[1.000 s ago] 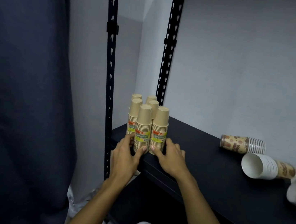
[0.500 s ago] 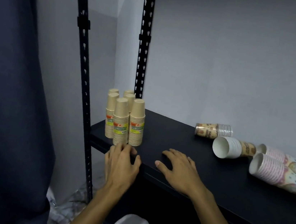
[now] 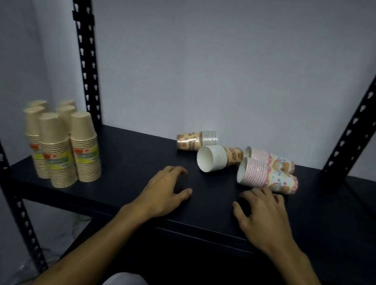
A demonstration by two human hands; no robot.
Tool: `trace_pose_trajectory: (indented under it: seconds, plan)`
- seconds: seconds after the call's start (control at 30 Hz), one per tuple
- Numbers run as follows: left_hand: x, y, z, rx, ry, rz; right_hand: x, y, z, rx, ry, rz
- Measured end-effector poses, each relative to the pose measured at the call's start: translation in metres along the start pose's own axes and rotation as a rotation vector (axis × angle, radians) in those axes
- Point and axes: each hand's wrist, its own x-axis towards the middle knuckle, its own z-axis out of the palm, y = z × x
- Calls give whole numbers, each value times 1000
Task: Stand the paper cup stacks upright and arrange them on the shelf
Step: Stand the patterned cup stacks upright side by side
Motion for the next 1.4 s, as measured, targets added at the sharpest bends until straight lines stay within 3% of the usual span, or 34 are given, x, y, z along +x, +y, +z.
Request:
trace_pose_trajectory:
  seconds: [0.17,0.37,0.5,0.63,0.8,0.93,1.1,1.23,1.4]
  plan:
    - [31,36,13,-27,165,119,-5,2,1,-26,107,352]
    - [80,58,17,156,247,225,9,26,-8,370,219,697]
    - [105,49,22,180,168,175,27,62,-6,459,130,662]
    - [103,34,34,41,154,139,36,81,-4,468,49,532]
    - [102,26,30,-247,161,25,30,83,1,503,129,431]
    - [105,20,29,-407,123,-85,27,82,-5,696,113,415]
    - [112,15,28,-633,53,-164,26,87,-11,1032,243,450]
    - [106,24,28,-789,-107,-128,25,92,-16,1200,295,563]
    - [100,30,38,-768,-184,48,38,94,-16,1263,319,647]
